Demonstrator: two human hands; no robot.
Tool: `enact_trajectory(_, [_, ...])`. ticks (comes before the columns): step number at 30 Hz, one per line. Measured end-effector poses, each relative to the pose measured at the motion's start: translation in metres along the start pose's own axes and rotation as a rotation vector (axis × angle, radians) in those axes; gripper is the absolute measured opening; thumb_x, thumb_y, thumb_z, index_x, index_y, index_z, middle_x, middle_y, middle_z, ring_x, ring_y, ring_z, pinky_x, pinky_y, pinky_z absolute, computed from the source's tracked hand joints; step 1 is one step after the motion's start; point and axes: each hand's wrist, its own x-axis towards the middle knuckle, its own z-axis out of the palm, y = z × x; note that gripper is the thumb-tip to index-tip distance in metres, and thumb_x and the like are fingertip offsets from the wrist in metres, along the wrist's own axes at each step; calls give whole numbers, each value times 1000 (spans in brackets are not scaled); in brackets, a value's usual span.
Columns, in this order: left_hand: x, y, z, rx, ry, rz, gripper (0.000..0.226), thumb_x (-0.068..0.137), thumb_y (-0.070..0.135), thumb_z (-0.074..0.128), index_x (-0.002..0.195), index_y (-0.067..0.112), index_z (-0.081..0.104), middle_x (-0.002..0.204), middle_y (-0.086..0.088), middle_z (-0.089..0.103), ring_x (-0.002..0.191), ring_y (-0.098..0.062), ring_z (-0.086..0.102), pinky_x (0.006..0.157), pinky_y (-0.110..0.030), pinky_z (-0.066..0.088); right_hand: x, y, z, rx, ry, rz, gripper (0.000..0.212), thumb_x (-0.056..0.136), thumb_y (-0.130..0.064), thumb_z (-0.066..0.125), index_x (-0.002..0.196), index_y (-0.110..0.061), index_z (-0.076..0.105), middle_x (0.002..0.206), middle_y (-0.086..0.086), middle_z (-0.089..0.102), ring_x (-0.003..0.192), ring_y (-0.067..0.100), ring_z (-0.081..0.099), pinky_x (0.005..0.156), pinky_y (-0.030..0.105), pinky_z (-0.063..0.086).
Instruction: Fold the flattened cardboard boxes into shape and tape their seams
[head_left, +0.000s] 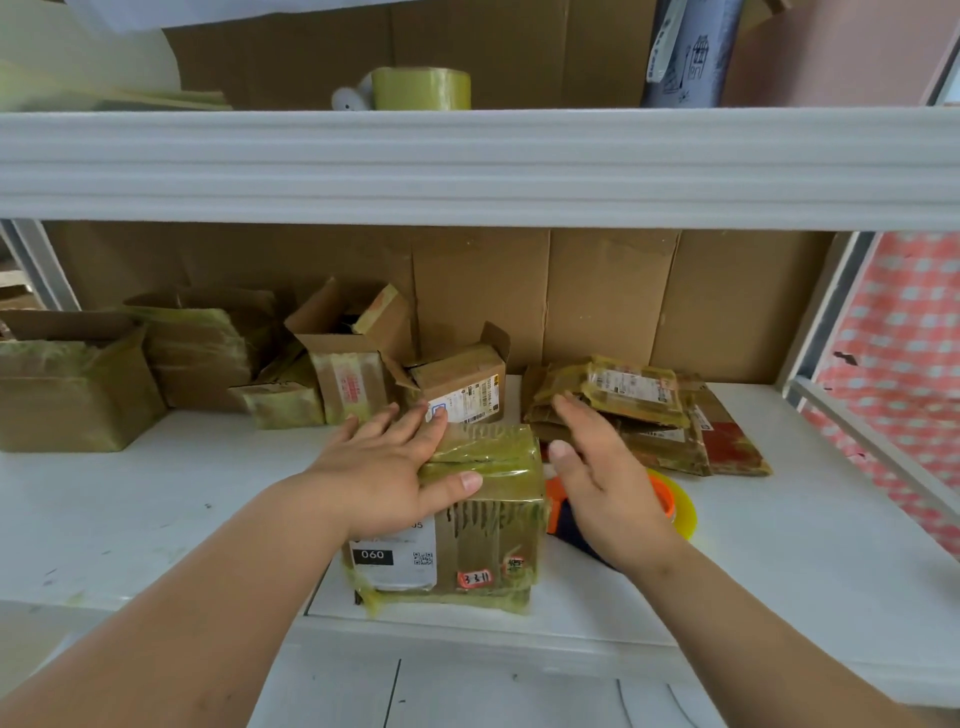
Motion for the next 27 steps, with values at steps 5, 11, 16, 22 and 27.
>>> enact_trajectory(5, [-2,3,0,6,28,-25,109,60,91,-6,154,38,-17,164,11,-19,151,-16,-15,123,-47,-6,-19,-30,22,248,-181,-13,69,96,-57,33,157,-33,10,159,-28,0,142,-19,-1,117,9,9])
enact_trajectory(11, [-2,3,1,-39,39,-33,107,61,90,-4,154,38,-15,164,10,-17,151,-16,-15,122,-47,-6,-18,-38,30,789,-212,390,67,96,-57,39,155,-46,9,142,-25,27,116,-11,39,64,-1,44])
enact_trajectory(16, [-14,-9,-11,-808,183,-29,71,92,69,26,156,40,16,164,15,6,152,-18,5,123,-47,8,-12,-16,41,1037,-266,445,100,72,-80,65,155,-41,23,152,-9,45,137,15,47,115,44,36])
enact_trajectory(22, [-24,-27,20,-1766,185,-428,28,103,28,50,125,15,62,109,-13,74,99,-31,71,86,-45,53,-9,-20,40,1009,-300,491,96,71,-85,59,153,-45,26,153,-11,44,139,14,43,119,46,28])
enact_trajectory(27, [-27,-23,20,-1926,125,-420,39,103,40,45,120,11,65,107,-17,74,98,-32,72,89,-48,52,-11,-34,32,1038,-269,592,56,100,-60,30,135,-27,59,127,2,68,119,19,64,109,44,42])
